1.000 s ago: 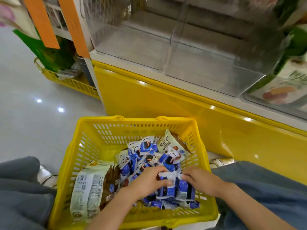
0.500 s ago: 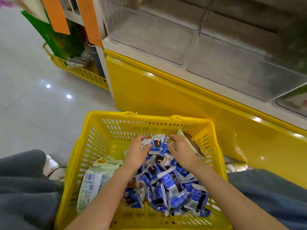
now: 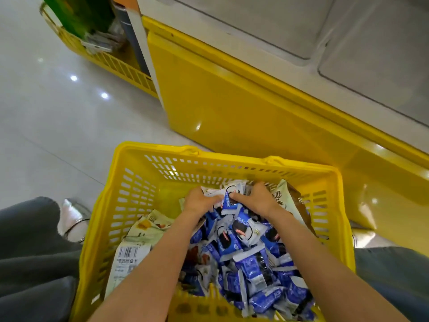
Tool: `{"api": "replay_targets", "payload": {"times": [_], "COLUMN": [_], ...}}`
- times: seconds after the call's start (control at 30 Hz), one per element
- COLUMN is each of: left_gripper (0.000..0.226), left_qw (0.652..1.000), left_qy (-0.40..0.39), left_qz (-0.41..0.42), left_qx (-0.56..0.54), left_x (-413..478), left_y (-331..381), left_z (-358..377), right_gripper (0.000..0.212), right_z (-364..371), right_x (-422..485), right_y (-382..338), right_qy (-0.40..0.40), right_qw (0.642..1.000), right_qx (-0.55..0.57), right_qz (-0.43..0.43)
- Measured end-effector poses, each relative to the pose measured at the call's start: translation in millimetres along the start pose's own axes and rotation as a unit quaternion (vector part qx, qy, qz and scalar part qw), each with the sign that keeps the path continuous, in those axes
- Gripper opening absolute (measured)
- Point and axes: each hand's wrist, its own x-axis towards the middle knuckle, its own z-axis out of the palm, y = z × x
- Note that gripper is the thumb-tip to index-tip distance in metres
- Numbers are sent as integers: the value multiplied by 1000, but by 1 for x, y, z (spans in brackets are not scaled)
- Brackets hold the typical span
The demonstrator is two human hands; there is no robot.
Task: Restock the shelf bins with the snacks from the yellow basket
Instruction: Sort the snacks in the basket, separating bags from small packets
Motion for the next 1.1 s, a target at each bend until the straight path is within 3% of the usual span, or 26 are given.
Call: {"api": "replay_targets", "payload": {"times": [0.13, 0.2, 0.3, 0.5, 0.7, 0.77, 0.9, 1.03, 1.1], "left_gripper": [59, 44, 42, 34, 33, 40, 61, 62, 41], "left_qw": [998, 993, 987, 976, 945, 941, 950, 953, 943], "left_qy": [-47, -65, -31, 75, 95, 83, 20, -84, -137], "left_qz": [28, 74, 132, 203, 305, 315, 302, 291, 289], "left_qx": [39, 67, 87, -26, -71, -96, -72, 25, 87], "left_x": [-4, -12, -22, -53, -109, -132, -167, -182, -187], "left_y": [-3, -5, -6, 6, 20, 19, -2, -30, -39], "left_z": [0, 2, 3, -5, -17, -17, -3, 13, 17], "right_gripper": [46, 36, 28, 36, 44, 46, 28, 55, 52], "right_z": [-1, -5, -9, -13, -35, -43, -51, -50, -49], "right_x": [3, 0, -12, -51, -114, -136, -171, -190, -196], "right_y": [3, 4, 3, -13, -16, -7, 15, 42, 53], "right_qy": [-24, -39, -37, 77, 94, 76, 9, -46, -73], "right_qw": [999, 998, 994, 981, 967, 969, 977, 991, 987], "right_qx": [31, 48, 100, 123, 160, 158, 123, -1, -76], "right_qz": [18, 22, -28, -126, -172, -175, -174, -128, -125]}}
